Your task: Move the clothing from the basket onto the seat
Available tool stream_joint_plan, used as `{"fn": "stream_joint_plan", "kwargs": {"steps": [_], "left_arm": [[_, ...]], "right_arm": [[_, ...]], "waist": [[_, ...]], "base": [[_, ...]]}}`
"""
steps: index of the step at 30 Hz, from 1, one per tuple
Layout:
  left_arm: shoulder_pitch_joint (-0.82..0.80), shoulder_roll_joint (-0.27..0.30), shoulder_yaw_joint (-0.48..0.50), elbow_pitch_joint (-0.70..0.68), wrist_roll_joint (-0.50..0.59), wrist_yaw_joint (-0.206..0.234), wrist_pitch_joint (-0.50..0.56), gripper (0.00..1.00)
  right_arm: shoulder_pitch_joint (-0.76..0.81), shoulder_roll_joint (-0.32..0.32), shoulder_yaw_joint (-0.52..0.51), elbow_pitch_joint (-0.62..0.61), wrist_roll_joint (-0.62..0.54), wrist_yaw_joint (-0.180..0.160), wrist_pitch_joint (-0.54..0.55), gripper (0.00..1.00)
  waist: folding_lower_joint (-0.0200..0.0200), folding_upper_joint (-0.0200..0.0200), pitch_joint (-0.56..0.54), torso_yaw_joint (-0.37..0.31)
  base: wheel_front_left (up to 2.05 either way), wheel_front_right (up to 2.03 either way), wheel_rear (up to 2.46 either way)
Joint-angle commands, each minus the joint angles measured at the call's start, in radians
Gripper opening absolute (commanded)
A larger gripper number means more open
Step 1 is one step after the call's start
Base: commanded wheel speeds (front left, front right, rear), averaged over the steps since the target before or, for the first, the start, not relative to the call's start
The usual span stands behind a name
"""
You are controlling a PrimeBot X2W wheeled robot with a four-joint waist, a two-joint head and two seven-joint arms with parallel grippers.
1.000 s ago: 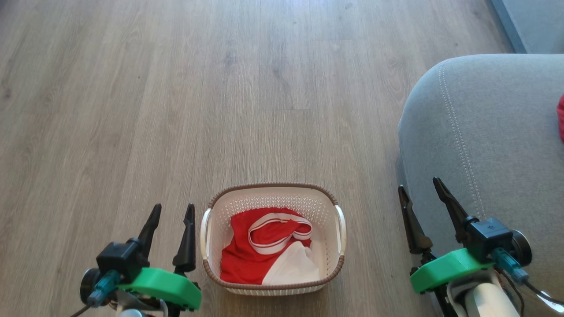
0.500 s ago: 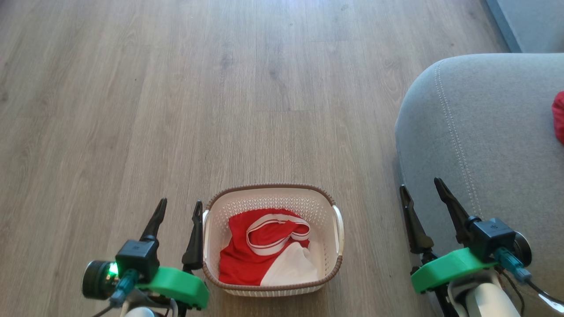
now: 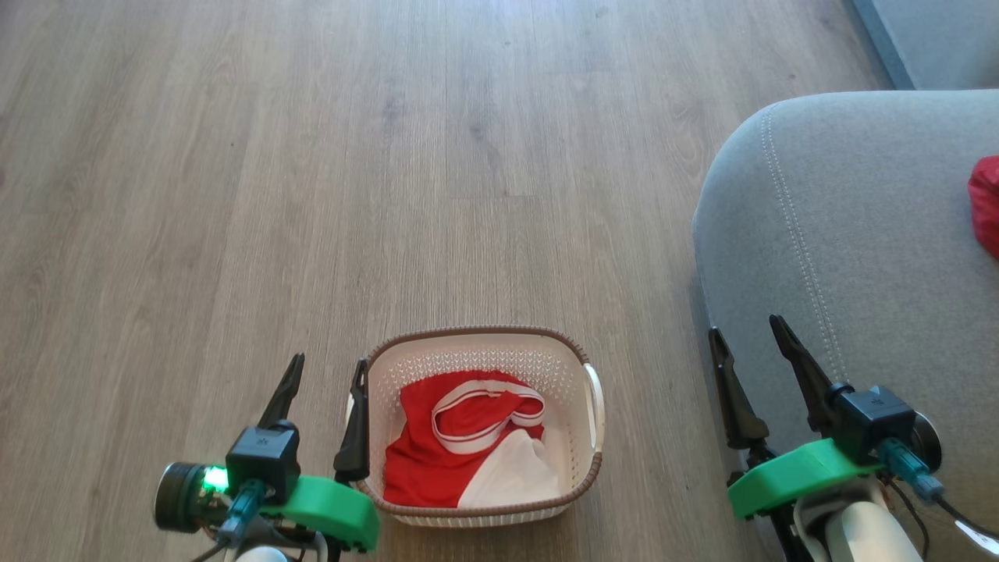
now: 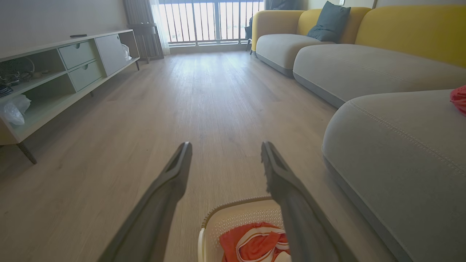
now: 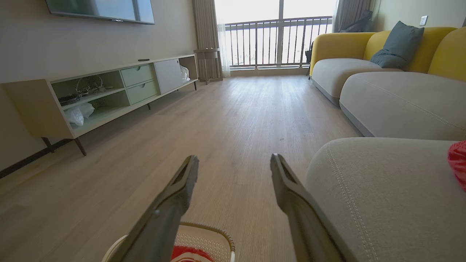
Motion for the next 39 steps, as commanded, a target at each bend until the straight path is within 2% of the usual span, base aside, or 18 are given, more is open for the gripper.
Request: {"fn": "stream_joint_plan", "kwargs": {"steps": [1, 12, 17, 28, 35, 39], "left_arm": [[-0.026, -0.001, 0.025, -0.029, 0.009, -0.002, -0.005, 1.0], [-0.029, -0.001, 0.012, -0.025, -0.01, -0.015, -0.005, 1.0], [-0.056, -0.001, 0.017, -0.026, -0.02, -0.023, -0.005, 1.0], [-0.164, -0.001, 0.022, 0.045, -0.04, -0.075, -0.005, 1.0], [-0.311, 0.001, 0.036, 0.212, 0.007, -0.14, -0.005, 1.0], [-0.407, 0.028, 0.039, 0.335, 0.047, -0.164, -0.005, 1.0]], "right_arm": [[-0.036, 0.004, 0.02, -0.034, 0.01, 0.0, -0.007, 1.0], [-0.041, 0.004, 0.015, -0.046, 0.006, 0.0, -0.007, 1.0], [-0.055, 0.004, 0.014, -0.049, -0.005, 0.0, -0.007, 1.0], [-0.118, 0.004, -0.003, -0.06, 0.002, 0.0, -0.007, 1.0], [-0.176, 0.004, -0.012, -0.093, 0.011, 0.0, -0.007, 1.0], [-0.199, 0.004, -0.001, -0.105, 0.028, 0.0, -0.007, 1.0]], "waist": [[0.0, 0.0, 0.0, -0.001], [0.0, 0.0, 0.025, -0.011], [0.0, 0.0, 0.088, -0.019], [0.0, 0.0, 0.312, -0.058], [0.0, 0.0, 0.531, -0.11], [0.0, 0.0, 0.641, -0.15]], "base": [[0.0, 0.0, 0.0], [0.0, 0.0, 0.0], [0.0, 0.0, 0.0], [0.0, 0.0, 0.0], [0.0, 0.0, 0.0], [0.0, 0.0, 0.0]]}}
